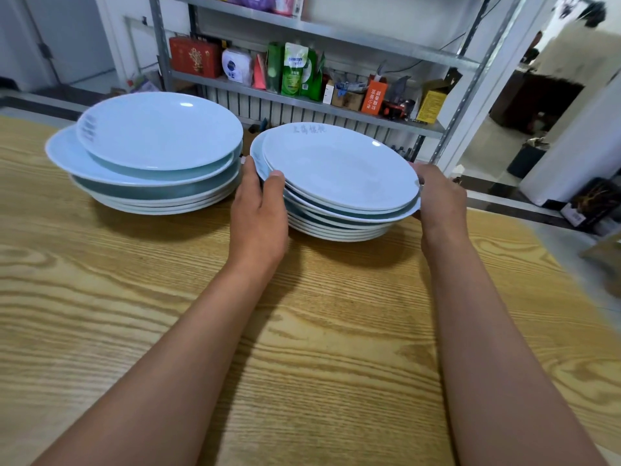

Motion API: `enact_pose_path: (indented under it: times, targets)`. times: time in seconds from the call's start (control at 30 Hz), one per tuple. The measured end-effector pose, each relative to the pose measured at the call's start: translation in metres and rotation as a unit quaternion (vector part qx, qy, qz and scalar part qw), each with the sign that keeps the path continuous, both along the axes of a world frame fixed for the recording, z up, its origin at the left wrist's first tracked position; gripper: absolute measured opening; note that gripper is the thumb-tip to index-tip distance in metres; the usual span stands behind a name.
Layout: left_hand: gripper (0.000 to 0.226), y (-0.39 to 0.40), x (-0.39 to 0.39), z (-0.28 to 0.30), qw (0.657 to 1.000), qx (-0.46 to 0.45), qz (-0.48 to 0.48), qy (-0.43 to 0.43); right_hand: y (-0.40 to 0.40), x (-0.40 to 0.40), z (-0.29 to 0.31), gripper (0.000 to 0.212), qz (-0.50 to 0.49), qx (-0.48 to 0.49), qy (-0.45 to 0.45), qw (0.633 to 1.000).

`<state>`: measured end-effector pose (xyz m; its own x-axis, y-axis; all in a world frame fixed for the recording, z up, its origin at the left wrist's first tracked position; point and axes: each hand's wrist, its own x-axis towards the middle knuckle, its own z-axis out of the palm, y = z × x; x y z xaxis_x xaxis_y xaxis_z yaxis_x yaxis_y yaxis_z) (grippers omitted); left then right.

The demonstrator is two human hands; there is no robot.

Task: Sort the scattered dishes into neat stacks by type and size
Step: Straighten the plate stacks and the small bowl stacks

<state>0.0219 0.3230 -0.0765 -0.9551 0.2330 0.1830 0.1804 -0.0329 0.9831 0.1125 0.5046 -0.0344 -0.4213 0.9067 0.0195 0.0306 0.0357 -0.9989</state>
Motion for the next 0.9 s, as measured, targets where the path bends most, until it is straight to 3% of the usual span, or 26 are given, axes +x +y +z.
enact_pose_path:
  times: [0.1,0.2,0.3,0.43,0.57,0.73,0.83,0.9]
  targets:
    - [0.059,0.0,-0.003,0.0,1.0,0.024,0.013,-0.006,0.0,-0.001,-0.001,0.037,-0.002,0.011,-0.006,1.0]
    - [0.046,0.001,-0.002,0.0,0.999,0.019,0.029,-0.01,0.0,-0.002,-0.004,0.022,-0.01,0.016,-0.004,1.0]
    - [0.043,0.003,-0.001,0.0,1.0,0.01,0.025,-0.01,0.0,-0.002,-0.005,0.026,-0.026,0.022,0.004,0.999]
    - [0.04,0.003,-0.004,0.0,1.0,0.013,0.012,-0.005,0.001,-0.002,-0.003,0.014,-0.016,-0.02,0.025,0.999]
    - [0.037,0.003,-0.004,-0.001,1.0,0.017,0.009,-0.014,-0.002,-0.004,-0.003,0.025,0.025,-0.021,0.002,0.999]
    - [0.029,0.003,-0.007,0.0,0.998,0.045,0.006,-0.042,-0.003,-0.005,-0.004,0.022,0.036,-0.024,-0.006,0.999]
    - [0.046,0.003,-0.008,-0.005,0.998,0.047,-0.039,-0.025,-0.006,-0.007,-0.005,0.023,0.043,-0.014,0.008,0.999]
    - [0.063,0.003,-0.012,-0.009,0.997,0.048,-0.065,-0.007,-0.008,-0.008,-0.006,0.036,0.043,0.005,0.006,0.999]
